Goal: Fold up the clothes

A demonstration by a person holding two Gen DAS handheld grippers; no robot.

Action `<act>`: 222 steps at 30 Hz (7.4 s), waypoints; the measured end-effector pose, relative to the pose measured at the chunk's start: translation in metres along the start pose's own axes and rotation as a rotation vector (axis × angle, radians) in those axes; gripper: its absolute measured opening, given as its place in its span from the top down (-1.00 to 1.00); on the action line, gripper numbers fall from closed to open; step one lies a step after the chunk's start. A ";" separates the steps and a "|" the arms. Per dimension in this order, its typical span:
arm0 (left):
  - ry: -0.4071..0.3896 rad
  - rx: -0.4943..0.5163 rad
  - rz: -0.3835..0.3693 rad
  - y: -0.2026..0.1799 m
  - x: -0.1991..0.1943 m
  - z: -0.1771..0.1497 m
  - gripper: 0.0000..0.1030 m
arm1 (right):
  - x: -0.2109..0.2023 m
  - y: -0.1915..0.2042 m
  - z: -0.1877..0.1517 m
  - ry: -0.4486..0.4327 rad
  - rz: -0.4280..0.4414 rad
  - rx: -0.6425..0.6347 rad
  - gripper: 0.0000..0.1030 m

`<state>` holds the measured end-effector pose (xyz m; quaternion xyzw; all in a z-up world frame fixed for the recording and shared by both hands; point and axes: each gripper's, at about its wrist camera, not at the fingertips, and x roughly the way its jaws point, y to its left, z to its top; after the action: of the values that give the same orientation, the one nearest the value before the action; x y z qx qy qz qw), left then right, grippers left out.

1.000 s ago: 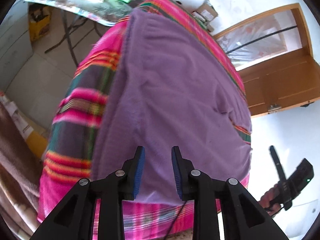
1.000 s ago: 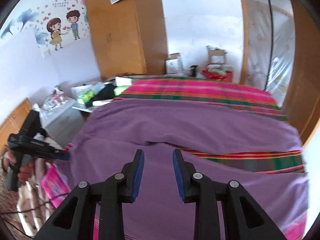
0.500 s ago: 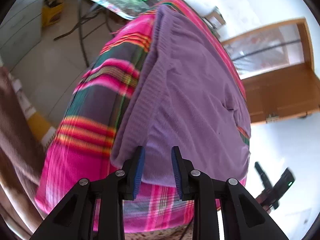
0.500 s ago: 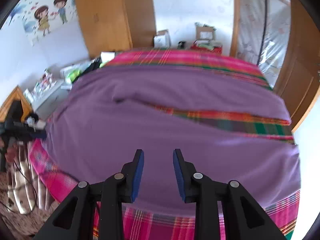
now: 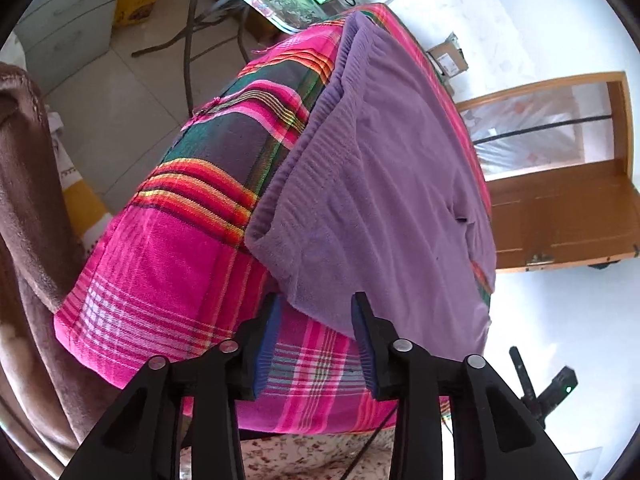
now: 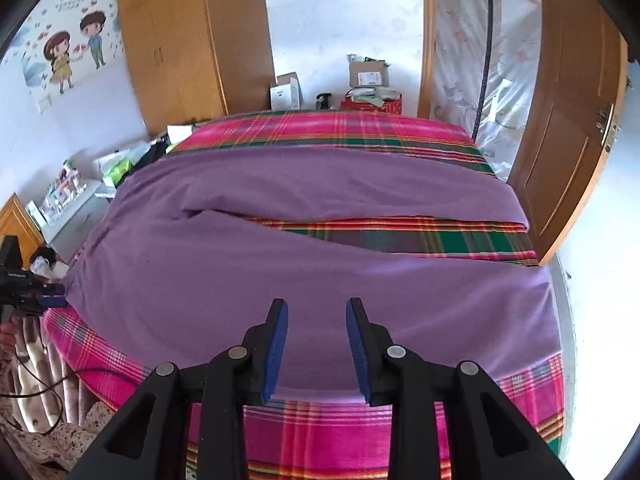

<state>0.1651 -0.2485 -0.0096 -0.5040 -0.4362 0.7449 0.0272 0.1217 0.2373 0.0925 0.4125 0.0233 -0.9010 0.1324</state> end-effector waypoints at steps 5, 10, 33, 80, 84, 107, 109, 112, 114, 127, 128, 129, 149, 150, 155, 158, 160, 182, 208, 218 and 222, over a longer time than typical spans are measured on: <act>-0.021 -0.057 -0.010 0.001 0.003 0.005 0.26 | 0.027 0.023 -0.018 0.093 0.058 -0.075 0.32; -0.045 -0.077 0.002 0.004 0.004 0.004 0.70 | 0.062 0.052 -0.032 0.169 0.146 -0.120 0.32; -0.143 -0.124 -0.029 0.024 -0.014 -0.003 0.95 | 0.063 0.108 -0.062 0.137 0.216 -0.452 0.82; -0.157 0.483 0.380 -0.146 0.062 0.173 0.46 | 0.196 0.036 0.153 0.121 0.216 -0.156 0.20; -0.124 0.556 0.448 -0.156 0.095 0.194 0.46 | 0.217 0.046 0.170 0.103 0.190 -0.216 0.18; -0.172 0.821 0.608 -0.166 0.145 0.229 0.46 | 0.303 0.095 0.219 0.100 0.111 -0.457 0.05; -0.156 0.847 0.603 -0.166 0.147 0.229 0.46 | 0.307 0.094 0.220 0.105 0.121 -0.451 0.05; -0.133 0.885 0.596 -0.165 0.150 0.230 0.46 | 0.313 0.093 0.221 0.113 0.114 -0.460 0.05; -0.118 0.911 0.591 -0.165 0.152 0.230 0.45 | 0.316 0.093 0.221 0.108 0.123 -0.459 0.04; -0.082 1.018 0.503 -0.164 0.154 0.234 0.45 | 0.328 0.075 0.228 0.133 0.215 -0.348 -0.26; -0.081 0.999 0.472 -0.161 0.152 0.238 0.45 | 0.328 0.074 0.229 0.136 0.220 -0.344 -0.26; -0.080 0.976 0.450 -0.159 0.151 0.240 0.45 | 0.328 0.075 0.228 0.135 0.213 -0.353 -0.26; -0.133 1.032 0.430 -0.161 0.152 0.222 0.86 | 0.313 0.104 0.214 0.082 0.189 -0.470 0.69; -0.137 1.031 0.435 -0.161 0.152 0.221 0.87 | 0.312 0.107 0.212 0.077 0.179 -0.479 0.72; -0.184 1.067 0.469 -0.167 0.148 0.209 0.91 | 0.299 0.114 0.205 0.051 0.138 -0.486 0.94; -0.227 1.083 0.465 -0.172 0.139 0.203 0.91 | 0.282 0.114 0.204 0.012 0.132 -0.478 0.94; -0.256 1.077 0.453 -0.176 0.130 0.199 0.91 | 0.271 0.113 0.205 -0.006 0.132 -0.457 0.94; -0.437 1.061 0.385 -0.187 0.045 0.114 0.91 | 0.146 0.121 0.159 -0.153 0.115 -0.401 0.94; -0.588 0.998 0.314 -0.153 -0.024 0.016 0.92 | 0.050 0.135 0.079 -0.230 0.104 -0.369 0.94; -0.619 0.977 0.327 -0.130 -0.033 -0.014 0.92 | 0.041 0.144 0.050 -0.208 0.107 -0.370 0.94; -0.616 0.973 0.313 -0.125 -0.035 -0.026 0.92 | 0.038 0.143 0.037 -0.197 0.109 -0.361 0.94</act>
<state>0.1526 -0.1720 0.0976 -0.2526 0.0467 0.9663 0.0173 0.1078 0.0853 0.0979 0.2928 0.1491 -0.9096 0.2543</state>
